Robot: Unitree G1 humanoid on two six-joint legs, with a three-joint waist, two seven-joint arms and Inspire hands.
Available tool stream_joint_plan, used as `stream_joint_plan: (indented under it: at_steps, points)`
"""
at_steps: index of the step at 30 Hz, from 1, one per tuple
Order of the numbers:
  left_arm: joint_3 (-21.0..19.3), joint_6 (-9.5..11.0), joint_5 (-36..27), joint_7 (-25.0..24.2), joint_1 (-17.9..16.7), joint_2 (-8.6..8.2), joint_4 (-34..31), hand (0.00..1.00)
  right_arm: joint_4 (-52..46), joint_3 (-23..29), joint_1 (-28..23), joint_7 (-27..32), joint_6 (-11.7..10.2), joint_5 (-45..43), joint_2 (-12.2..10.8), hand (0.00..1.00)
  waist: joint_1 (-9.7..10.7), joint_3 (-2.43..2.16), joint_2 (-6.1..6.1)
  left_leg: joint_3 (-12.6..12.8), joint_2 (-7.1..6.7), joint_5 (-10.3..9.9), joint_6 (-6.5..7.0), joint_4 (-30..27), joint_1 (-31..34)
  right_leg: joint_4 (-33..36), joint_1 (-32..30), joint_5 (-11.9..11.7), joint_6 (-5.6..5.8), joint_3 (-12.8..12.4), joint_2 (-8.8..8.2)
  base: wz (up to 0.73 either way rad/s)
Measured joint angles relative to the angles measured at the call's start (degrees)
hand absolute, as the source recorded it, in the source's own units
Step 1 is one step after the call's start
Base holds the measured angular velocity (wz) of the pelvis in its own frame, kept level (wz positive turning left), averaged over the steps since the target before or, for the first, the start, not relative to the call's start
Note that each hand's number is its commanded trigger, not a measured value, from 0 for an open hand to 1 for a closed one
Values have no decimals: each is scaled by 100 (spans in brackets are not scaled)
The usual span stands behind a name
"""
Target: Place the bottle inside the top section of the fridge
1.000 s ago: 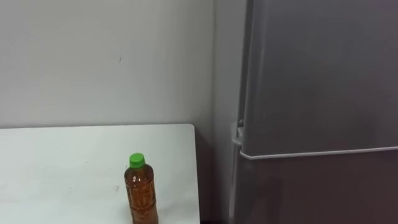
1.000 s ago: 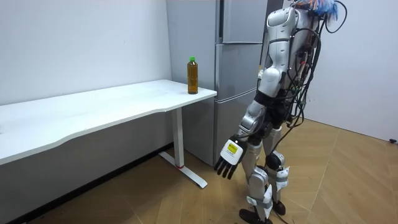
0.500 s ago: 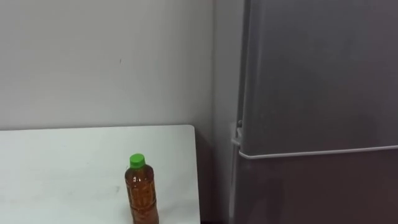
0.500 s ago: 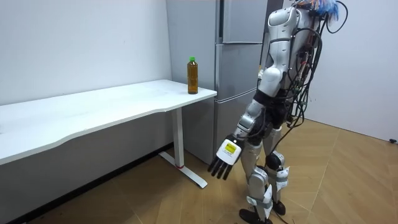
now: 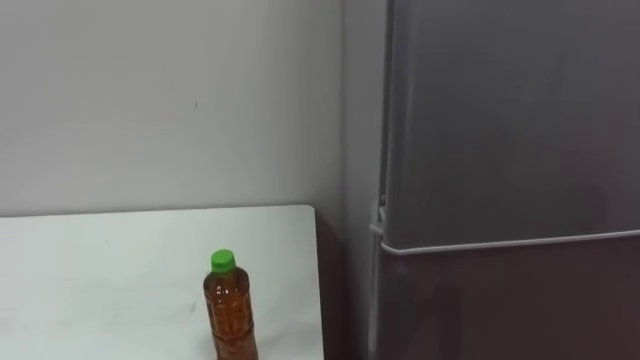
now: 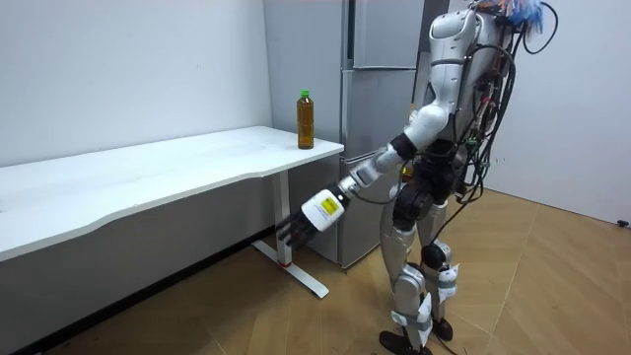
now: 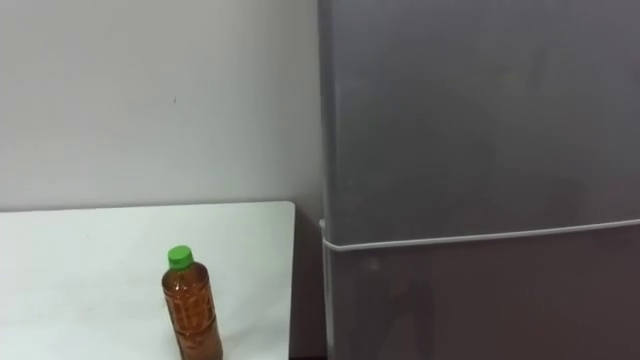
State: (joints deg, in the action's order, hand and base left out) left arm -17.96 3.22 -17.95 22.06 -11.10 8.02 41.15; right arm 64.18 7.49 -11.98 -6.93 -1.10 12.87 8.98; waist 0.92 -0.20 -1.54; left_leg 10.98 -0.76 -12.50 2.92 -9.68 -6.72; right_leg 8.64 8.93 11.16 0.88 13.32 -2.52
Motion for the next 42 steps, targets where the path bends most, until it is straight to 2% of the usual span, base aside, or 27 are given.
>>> stream_joint_plan:
  at_steps: [2,3,5,6,8,12,13,15,18,21,23,24,25,27,31,35,38,42]
  points:
    - [-10,-8,1,107,11,27,-545,0,-92,14,-60,21,-5,-73,1,0,14,-12,-40,-3,-1,0,1,-27,6,0,-9,0,0,-13,5,0]
    - [-11,4,5,194,11,34,-958,0,-141,70,-64,19,-4,-199,1,0,0,0,-24,-9,-1,2,0,-28,4,1,-9,0,0,-12,5,0]
    - [-10,110,3,233,22,76,-1300,0,-192,140,-55,23,-5,-378,9,0,0,-2,-39,-9,-2,2,0,-20,-4,1,0,0,0,-29,8,0]
    - [-10,110,4,249,21,87,-1411,0,-205,171,-55,18,-6,-452,9,0,10,1,-45,-9,-3,2,0,-16,-8,1,0,0,0,-43,9,0]
    - [-9,102,7,328,20,90,-2068,0,-250,169,-66,13,-7,-464,-5,0,7,6,-48,-16,-3,2,0,-8,-5,4,-14,0,0,-52,13,0]
    - [-29,118,7,484,22,90,-3298,0,-261,177,-69,19,-6,-474,-10,0,9,-2,-40,-16,-3,2,0,2,24,6,-64,-2,-1,-58,13,0]
    - [-26,141,7,506,35,93,-3615,0,-260,176,-65,20,-4,-474,-14,0,32,-23,-96,-18,-4,2,0,2,10,14,-46,-2,-1,-53,13,0]
    - [-26,140,12,492,98,93,-4044,0,-258,177,-78,32,-4,-457,-28,0,28,13,-33,-21,-5,1,0,3,-7,15,-9,-3,0,-52,11,0]
    - [-39,136,16,345,290,96,-4692,0,-257,233,-109,55,-5,-441,-56,0,40,15,-78,-24,-3,0,-1,9,-30,11,16,-3,1,-71,15,0]
    - [-35,135,76,228,397,96,-5052,0,-267,247,-103,55,-5,-442,-59,0,37,31,-86,-26,-2,-3,2,-4,11,16,-11,-3,0,-69,14,0]
    - [-16,135,128,146,502,95,-5372,0,-273,257,-92,60,-6,-454,-67,0,80,24,-104,-30,1,-5,2,-6,53,20,-43,-4,-1,-67,14,0]
    - [-5,134,127,92,564,95,-5496,0,-276,258,-75,57,-6,-480,-66,0,108,23,-71,-36,0,-5,3,-13,84,19,-58,-5,-2,-61,12,3]
    - [2,126,126,70,586,95,-5569,0,-278,256,-71,55,-6,-490,-68,0,127,6,-83,-39,0,-4,3,-20,96,17,-61,-7,-5,-58,13,5]
    - [28,107,126,-44,646,95,-5780,0,-279,245,-47,52,-6,-490,-84,0,186,12,-63,-51,-1,-2,3,-30,101,16,-55,-8,-6,-50,12,3]
    - [410,62,101,-400,797,103,-5943,0,-173,169,27,57,-2,-412,-76,0,296,32,-46,-50,0,-2,4,-66,98,18,-53,-9,-5,-41,11,0]
    - [780,-161,52,-952,1065,103,-6024,0,-184,72,110,54,-2,-404,-81,0,405,29,-52,-50,8,-6,6,-102,161,26,-60,-11,-8,-17,12,0]
    - [1086,-164,54,-1354,1397,103,-6262,0,-162,-25,189,53,-6,-418,-77,0,485,47,-22,-68,11,-8,8,-152,240,24,-103,-25,-14,-14,9,5]
    - [1544,-162,-58,-1899,1512,101,-6624,0,-121,-170,270,57,-9,-417,-74,0,541,47,-12,-65,8,-9,10,-148,241,20,-103,-28,-11,-22,7,0]
